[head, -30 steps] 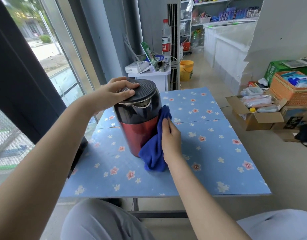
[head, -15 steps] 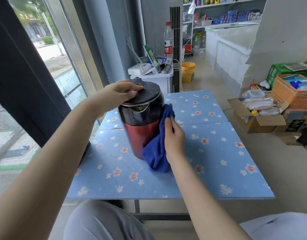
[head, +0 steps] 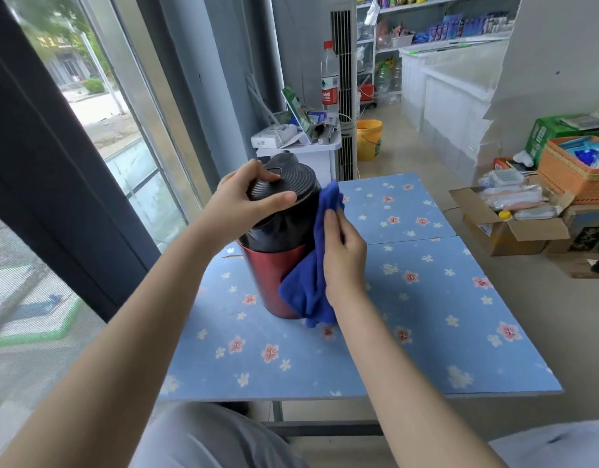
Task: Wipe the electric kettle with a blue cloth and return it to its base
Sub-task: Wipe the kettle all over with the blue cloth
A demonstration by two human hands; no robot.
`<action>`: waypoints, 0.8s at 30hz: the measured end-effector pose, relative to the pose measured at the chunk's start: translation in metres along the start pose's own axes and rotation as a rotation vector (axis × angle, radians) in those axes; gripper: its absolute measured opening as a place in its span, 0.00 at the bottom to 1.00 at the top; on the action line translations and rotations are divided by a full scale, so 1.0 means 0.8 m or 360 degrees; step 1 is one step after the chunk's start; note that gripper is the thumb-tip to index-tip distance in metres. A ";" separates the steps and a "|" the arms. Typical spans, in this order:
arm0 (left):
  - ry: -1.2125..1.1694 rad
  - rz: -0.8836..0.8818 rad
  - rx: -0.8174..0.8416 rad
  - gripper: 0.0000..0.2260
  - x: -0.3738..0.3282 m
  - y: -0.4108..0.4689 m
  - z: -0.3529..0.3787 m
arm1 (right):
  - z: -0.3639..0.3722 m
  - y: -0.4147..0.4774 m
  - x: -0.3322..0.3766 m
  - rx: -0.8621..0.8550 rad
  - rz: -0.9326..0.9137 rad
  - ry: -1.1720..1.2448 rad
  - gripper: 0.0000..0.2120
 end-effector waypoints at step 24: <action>-0.0326 0.0039 0.0337 0.11 0.008 0.023 -0.006 | 0.001 0.006 -0.031 -0.0060 0.0176 -0.0029 0.17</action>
Point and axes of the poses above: each hand's wrist, its own y-axis towards the middle knuckle, its own z-axis out of the palm, x = y × z, the point moved 5 cm from there along y, towards the middle knuckle, and after that the axes turned 9 degrees about -x, right-handed, at the moved point
